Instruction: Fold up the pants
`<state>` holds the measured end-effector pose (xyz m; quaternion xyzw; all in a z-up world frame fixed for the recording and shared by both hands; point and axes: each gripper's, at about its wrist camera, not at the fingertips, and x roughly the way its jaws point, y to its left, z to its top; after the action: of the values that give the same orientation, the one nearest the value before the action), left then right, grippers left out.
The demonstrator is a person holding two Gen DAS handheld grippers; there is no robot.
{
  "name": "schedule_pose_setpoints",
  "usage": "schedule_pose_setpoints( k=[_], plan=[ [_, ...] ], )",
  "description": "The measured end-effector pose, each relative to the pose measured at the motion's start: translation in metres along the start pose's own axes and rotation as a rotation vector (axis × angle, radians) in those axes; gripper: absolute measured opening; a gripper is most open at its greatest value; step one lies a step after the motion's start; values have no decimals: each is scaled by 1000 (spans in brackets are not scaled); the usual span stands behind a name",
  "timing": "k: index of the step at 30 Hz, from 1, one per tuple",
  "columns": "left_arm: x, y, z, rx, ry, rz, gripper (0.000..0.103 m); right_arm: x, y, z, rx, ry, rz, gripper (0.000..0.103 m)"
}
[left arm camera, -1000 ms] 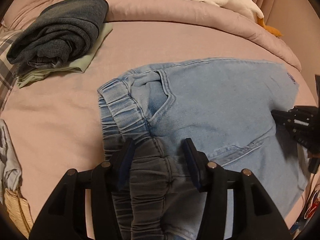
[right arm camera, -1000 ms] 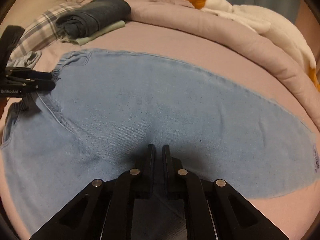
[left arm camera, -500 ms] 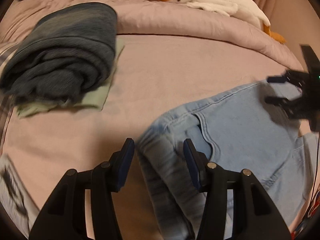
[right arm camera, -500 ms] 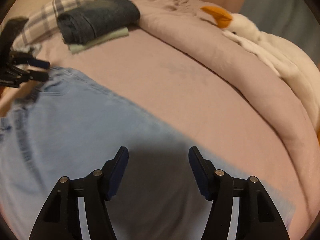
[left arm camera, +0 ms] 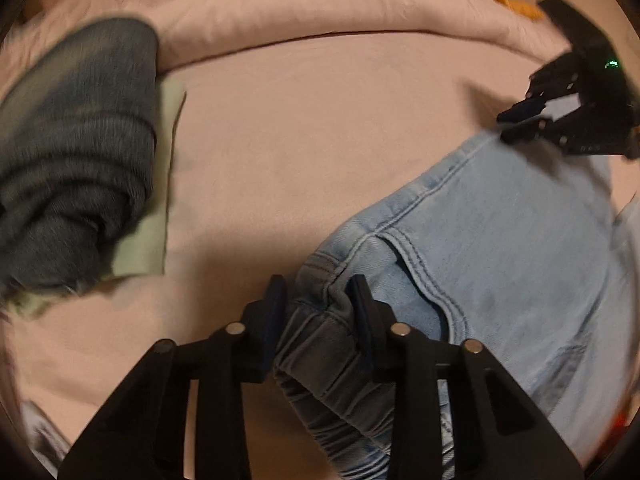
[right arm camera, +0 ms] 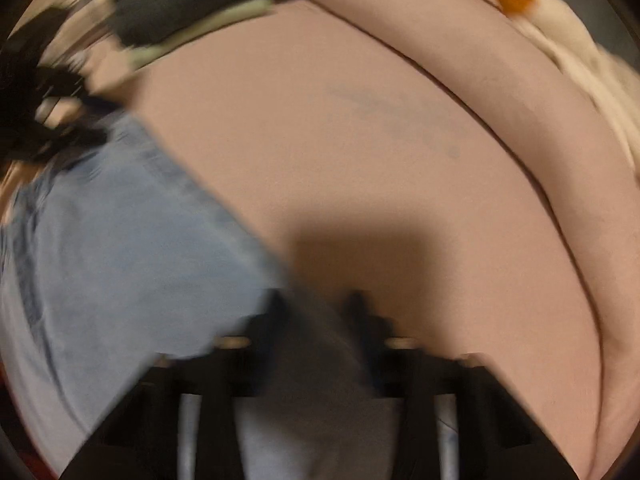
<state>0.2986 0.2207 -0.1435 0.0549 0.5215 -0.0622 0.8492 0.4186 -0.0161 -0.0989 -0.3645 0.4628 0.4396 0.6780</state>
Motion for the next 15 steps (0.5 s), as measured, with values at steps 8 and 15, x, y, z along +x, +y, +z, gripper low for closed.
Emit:
schedule_pose_setpoints(
  k=[8, 15],
  plan=[
    [-39, -25, 1, 83, -68, 164, 24, -28, 64, 3, -122, -45, -310, 4],
    [-122, -76, -22, 252, -282, 321, 25, -120, 113, -40, -120, -186, -520, 4]
  ],
)
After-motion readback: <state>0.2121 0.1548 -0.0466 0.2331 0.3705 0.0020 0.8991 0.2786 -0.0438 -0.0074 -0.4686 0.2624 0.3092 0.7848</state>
